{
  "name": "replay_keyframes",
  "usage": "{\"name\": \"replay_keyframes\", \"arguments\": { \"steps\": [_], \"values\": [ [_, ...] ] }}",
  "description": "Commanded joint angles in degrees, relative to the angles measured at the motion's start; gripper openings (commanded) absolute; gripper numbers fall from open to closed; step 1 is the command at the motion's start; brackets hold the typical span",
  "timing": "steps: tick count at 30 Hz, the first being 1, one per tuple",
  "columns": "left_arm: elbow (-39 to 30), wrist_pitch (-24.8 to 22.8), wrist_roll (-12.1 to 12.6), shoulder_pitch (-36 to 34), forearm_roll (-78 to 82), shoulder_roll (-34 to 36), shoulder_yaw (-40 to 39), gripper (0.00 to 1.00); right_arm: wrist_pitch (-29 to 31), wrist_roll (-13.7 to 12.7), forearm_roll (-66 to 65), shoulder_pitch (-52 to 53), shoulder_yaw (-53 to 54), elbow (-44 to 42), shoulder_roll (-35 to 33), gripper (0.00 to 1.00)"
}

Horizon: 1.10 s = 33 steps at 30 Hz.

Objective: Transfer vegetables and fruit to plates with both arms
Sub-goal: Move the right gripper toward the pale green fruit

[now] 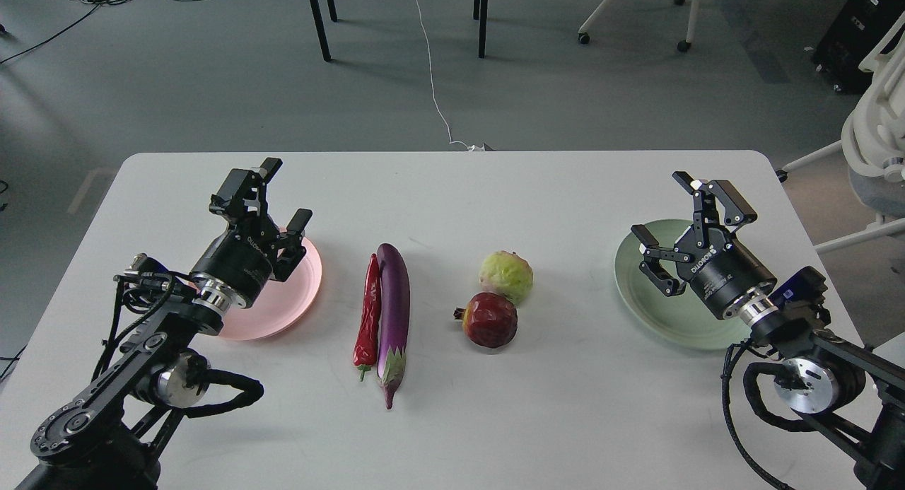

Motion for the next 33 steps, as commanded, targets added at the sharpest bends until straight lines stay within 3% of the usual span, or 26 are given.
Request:
{"name": "replay_keyframes", "arguments": {
  "steps": [1, 6, 11, 19, 25, 33],
  "values": [
    [0.0, -0.5, -0.1, 0.8, -0.1, 0.2, 0.0, 1.0, 2.1, 0.0, -0.1, -0.1, 0.0, 0.0, -0.1, 0.99],
    [0.1, -0.9, 0.2, 0.8, -0.7, 0.4, 0.0, 1.0, 5.1, 0.0, -2.0, 0.7, 0.0, 0.2, -2.3, 0.98],
    [0.1, -1.1, -0.3, 0.6, -0.8, 1.0, -0.1, 1.0, 6.1, 0.0, -16.2, 7.8, -1.4, 0.4, -6.9, 0.98],
    [-0.3, -1.1, -0.4, 0.6, -0.8, 1.2, -0.1, 1.0, 7.8, 0.0, -40.8, 38.7, -29.6, -1.8, -9.8, 0.98],
    [-0.3, -1.1, -0.3, 0.6, -0.8, 1.2, -0.1, 1.0, 7.8, 0.0, -55.2, 57.8, -50.8, -5.2, -3.2, 0.98],
    [-0.5, -1.1, -0.3, 0.7, -0.8, 1.3, -1.3, 1.0, 7.8, 0.0, -64.7, 64.3, -60.4, -13.2, 9.6, 0.98]
  ]
}}
